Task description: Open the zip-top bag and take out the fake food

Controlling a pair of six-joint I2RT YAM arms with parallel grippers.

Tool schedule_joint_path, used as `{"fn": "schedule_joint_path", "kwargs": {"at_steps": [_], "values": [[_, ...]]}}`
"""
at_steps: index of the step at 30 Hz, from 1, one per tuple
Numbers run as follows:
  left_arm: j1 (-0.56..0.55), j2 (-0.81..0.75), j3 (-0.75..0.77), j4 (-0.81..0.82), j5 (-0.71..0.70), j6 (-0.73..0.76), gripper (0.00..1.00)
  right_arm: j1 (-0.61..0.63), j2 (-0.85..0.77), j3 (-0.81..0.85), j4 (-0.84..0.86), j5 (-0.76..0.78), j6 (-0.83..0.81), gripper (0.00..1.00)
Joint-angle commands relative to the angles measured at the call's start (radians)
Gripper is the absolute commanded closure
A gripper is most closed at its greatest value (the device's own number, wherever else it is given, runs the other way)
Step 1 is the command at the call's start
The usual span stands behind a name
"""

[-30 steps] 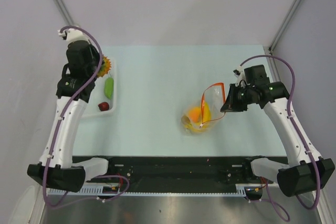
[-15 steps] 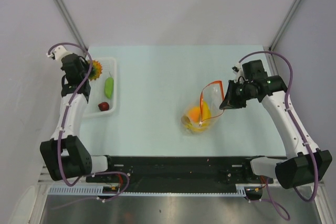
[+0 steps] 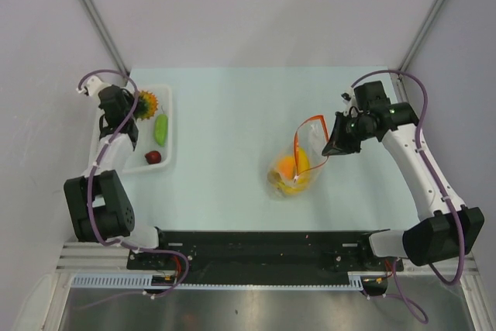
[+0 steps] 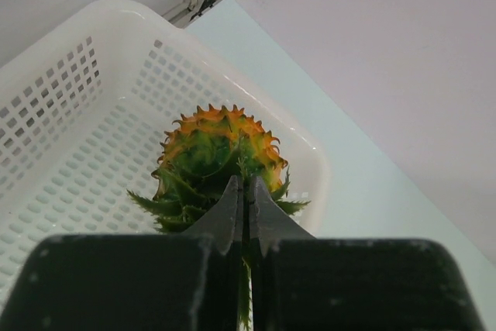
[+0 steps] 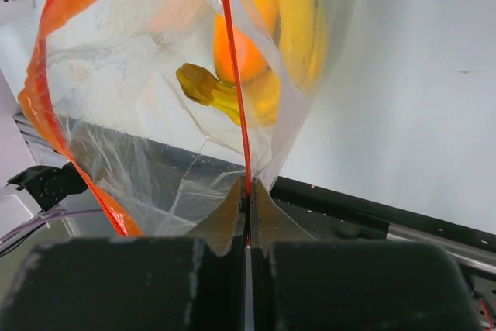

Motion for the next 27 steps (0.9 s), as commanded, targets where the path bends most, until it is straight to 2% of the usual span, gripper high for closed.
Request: {"fn": "schedule_joint_path", "kwargs": {"at_steps": [1, 8, 11, 12, 15, 18, 23, 27], "values": [[0.033, -0.002, -0.109, 0.201, 0.035, -0.086, 1.00, 0.001, 0.021, 0.058, -0.007, 0.011, 0.016, 1.00], [0.060, 0.015, -0.195, 0.201, 0.035, -0.097, 0.99, 0.007, 0.020, 0.067, -0.019, 0.031, 0.016, 1.00], [0.067, 0.020, -0.181, 0.120, 0.023, -0.103, 0.71, 0.017, 0.005, 0.064, -0.015, 0.031, 0.020, 1.00], [0.067, 0.013, -0.177, 0.077, 0.021, -0.104, 0.52, 0.020, 0.001, 0.067, -0.013, 0.023, 0.020, 1.00], [0.067, -0.005, -0.137, -0.055, -0.002, -0.095, 0.35, 0.040, -0.005, 0.075, -0.018, 0.022, 0.013, 1.00], [0.067, -0.049, -0.092, -0.161, -0.025, -0.057, 0.24, 0.057, -0.029, 0.056, -0.012, 0.013, 0.011, 1.00], [0.065, -0.190, -0.010, -0.423, -0.043, -0.042, 0.19, 0.065, -0.078, -0.005, -0.002, -0.037, 0.022, 1.00], [0.056, -0.312, -0.005, -0.494, 0.042, -0.046, 0.18, 0.065, -0.095, -0.019, 0.016, -0.047, 0.029, 1.00]]}}
